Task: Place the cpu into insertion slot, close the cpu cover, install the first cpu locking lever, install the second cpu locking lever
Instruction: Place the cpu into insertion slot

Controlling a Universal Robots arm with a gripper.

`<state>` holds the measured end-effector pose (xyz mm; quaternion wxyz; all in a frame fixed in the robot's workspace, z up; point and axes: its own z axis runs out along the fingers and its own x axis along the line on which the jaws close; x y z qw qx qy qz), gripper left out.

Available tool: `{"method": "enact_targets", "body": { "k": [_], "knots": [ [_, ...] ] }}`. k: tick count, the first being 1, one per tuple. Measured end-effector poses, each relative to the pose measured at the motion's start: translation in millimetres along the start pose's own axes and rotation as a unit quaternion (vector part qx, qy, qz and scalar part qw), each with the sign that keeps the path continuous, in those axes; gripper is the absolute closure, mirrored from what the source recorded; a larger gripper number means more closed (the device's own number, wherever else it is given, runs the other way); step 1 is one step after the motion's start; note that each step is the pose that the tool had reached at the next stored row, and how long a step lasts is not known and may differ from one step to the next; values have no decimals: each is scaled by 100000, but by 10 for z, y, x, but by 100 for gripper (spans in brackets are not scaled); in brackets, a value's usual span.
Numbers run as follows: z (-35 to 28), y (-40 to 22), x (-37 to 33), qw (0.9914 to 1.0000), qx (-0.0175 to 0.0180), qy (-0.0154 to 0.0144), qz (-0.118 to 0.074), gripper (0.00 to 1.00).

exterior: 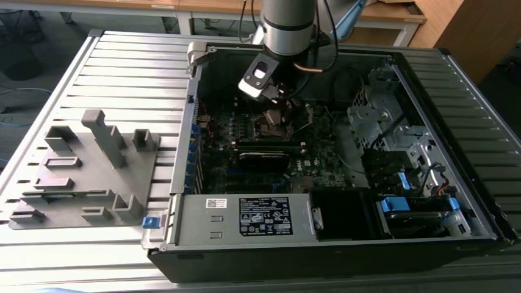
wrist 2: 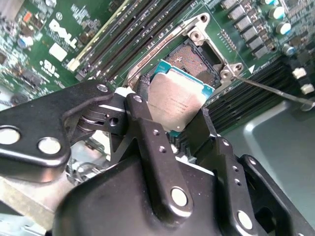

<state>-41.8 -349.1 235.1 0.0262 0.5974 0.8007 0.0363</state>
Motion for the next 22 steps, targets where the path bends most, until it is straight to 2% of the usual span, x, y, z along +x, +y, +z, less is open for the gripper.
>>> {"method": "enact_targets", "body": {
  "k": [4, 8, 10, 13, 18, 19, 22],
  "knots": [
    [8, -1, 0, 99933, -6, -324, 3640, 46],
    [16, -2, 0, 99737, -10, -648, 7214, 46],
    [21, -2, 0, 99586, -11, -814, 9053, 46],
    [28, -3, 0, 99301, -15, -1055, 11755, 46],
    [36, -5, 0, 98699, -18, -1440, 16016, 46],
    [36, -8, 1, 98654, -16, -1460, 16286, 46],
    [36, -7, 1, 98653, -21, -1451, 16295, 46]
  ]
}}
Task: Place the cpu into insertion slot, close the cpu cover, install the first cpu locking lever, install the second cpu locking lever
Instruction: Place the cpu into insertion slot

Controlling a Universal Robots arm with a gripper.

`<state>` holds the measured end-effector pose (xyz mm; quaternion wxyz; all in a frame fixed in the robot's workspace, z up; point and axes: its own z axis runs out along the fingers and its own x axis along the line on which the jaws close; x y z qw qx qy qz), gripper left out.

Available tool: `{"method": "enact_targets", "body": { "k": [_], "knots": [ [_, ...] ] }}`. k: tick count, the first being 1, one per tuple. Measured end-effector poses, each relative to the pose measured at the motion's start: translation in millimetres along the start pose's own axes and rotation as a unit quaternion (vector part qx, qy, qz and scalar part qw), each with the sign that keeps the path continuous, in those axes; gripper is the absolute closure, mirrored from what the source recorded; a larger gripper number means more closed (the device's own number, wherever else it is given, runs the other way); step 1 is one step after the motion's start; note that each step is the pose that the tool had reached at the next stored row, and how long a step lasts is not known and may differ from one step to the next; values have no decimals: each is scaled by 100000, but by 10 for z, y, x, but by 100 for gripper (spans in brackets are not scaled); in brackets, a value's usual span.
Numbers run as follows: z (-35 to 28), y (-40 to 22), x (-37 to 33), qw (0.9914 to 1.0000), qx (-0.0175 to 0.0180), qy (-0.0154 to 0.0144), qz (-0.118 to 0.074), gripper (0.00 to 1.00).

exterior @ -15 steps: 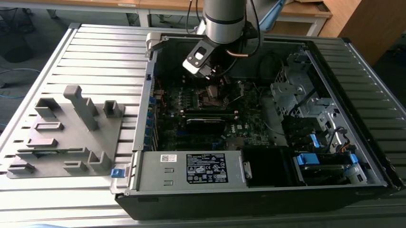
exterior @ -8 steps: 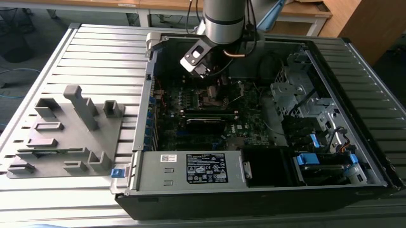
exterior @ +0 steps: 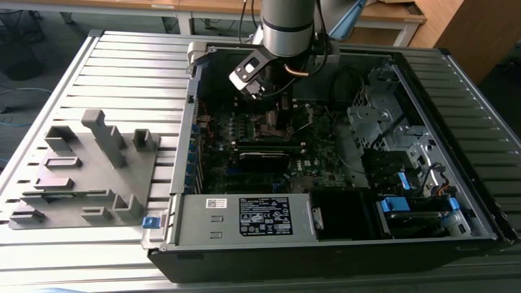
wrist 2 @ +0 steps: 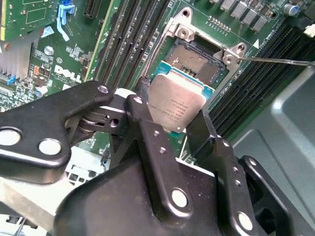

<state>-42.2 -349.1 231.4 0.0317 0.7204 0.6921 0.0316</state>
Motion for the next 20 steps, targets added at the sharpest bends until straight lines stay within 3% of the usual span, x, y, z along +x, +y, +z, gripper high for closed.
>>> {"method": "enact_targets", "body": {
  "k": [2, 6, 7, 11, 14, 16, 20],
  "knots": [
    [0, 0, 0, 100000, 1, 96, 9, 46],
    [1, -4, 0, 99993, 45, 1206, 110, 46],
    [2, -8, 0, 99991, 48, 1304, 130, 46],
    [17, -49, -2, 99991, 54, 1341, 121, 46],
    [47, -52, -1, 99986, 172, 1640, 151, 46],
    [69, -54, 1, 99985, 371, 1660, 151, 46],
    [126, -59, 4, 99981, 1089, 1634, 163, 46]
  ]
}}
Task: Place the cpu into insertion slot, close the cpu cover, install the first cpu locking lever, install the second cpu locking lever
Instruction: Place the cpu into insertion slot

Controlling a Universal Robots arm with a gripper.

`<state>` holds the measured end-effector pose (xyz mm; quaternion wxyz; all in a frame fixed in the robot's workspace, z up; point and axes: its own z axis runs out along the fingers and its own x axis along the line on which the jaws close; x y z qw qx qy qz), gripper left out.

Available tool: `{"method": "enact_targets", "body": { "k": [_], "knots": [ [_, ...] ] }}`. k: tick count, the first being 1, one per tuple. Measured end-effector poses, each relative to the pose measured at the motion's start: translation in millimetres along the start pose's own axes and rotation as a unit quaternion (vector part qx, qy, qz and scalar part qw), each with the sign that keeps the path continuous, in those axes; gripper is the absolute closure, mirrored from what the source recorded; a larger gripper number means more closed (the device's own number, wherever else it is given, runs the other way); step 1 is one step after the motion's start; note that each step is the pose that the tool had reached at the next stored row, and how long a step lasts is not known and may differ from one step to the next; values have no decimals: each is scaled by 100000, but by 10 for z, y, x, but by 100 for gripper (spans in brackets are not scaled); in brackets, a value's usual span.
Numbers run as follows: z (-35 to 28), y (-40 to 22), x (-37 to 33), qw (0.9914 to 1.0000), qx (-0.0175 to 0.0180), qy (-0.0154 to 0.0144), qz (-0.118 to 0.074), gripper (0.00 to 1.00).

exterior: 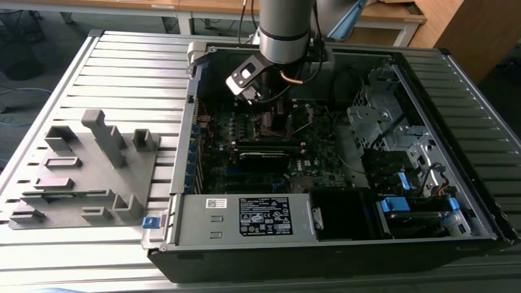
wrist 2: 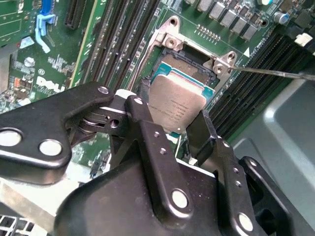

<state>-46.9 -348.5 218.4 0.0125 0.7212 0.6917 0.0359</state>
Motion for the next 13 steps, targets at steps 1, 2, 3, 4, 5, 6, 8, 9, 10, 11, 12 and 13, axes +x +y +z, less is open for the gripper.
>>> {"method": "enact_targets", "body": {
  "k": [1, 2, 3, 4, 5, 6, 8, 9, 10, 11, 12, 13],
  "knots": [
    [13, -1, 3, 100000, 144, -7, 4, 46],
    [23, -2, 6, 100000, 227, -8, -23, 46],
    [29, -2, 11, 100000, 269, -13, -143, 46],
    [32, -2, 13, 99999, 293, -9, -282, 46],
    [34, -2, 13, 99999, 300, -6, -306, 46],
    [34, -3, 13, 99999, 302, -6, -305, 46],
    [42, -4, 13, 99999, 302, 26, -299, 46],
    [49, -4, 13, 99999, 301, 28, -299, 46],
    [49, -4, 13, 99999, 301, 28, -299, 46],
    [49, -4, 13, 99999, 301, 26, -299, 46],
    [50, -4, 13, 99999, 300, 30, -298, 46],
    [51, -4, 13, 99999, 300, 29, -298, 46]
  ]
}}
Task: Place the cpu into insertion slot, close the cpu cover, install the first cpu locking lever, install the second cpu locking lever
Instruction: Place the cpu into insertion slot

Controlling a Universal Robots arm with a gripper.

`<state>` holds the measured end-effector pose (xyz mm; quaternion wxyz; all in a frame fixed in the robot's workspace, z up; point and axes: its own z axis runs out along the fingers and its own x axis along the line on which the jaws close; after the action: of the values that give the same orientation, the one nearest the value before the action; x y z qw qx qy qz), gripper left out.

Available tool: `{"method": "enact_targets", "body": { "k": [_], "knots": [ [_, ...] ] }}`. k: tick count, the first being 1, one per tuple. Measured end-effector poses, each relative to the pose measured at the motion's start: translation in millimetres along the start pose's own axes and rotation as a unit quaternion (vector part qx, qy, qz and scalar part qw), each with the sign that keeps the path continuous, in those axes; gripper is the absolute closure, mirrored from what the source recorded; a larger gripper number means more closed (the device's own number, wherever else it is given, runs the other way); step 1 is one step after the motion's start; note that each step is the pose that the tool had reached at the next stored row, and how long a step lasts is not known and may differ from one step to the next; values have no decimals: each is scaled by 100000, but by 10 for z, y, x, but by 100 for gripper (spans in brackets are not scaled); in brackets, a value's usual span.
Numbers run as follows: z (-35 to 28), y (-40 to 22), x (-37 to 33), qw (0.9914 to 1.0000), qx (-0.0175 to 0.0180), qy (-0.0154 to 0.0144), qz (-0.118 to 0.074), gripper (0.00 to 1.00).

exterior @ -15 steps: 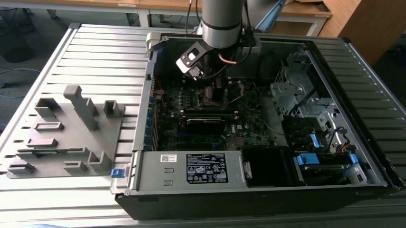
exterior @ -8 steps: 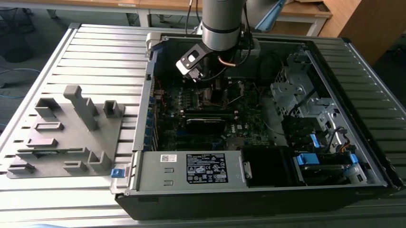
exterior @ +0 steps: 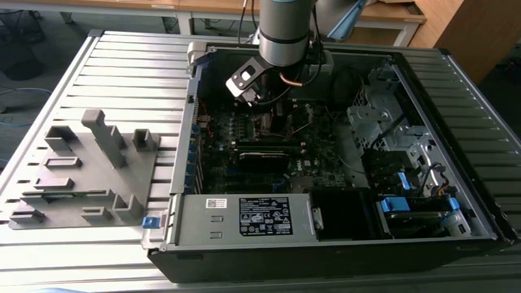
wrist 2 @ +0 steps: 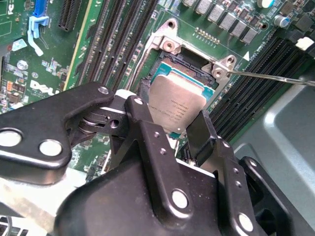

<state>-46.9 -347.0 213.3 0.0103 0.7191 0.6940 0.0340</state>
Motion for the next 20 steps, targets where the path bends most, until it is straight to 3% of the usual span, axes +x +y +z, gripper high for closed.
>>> {"method": "enact_targets", "body": {
  "k": [7, 11, 20],
  "knots": [
    [5, 0, 0, 100000, -2, 13, -52, 46],
    [13, -1, 1, 99991, 44, 98, -1362, 46],
    [85, -5, 3, 99980, 67, -12, -2012, 46]
  ]
}}
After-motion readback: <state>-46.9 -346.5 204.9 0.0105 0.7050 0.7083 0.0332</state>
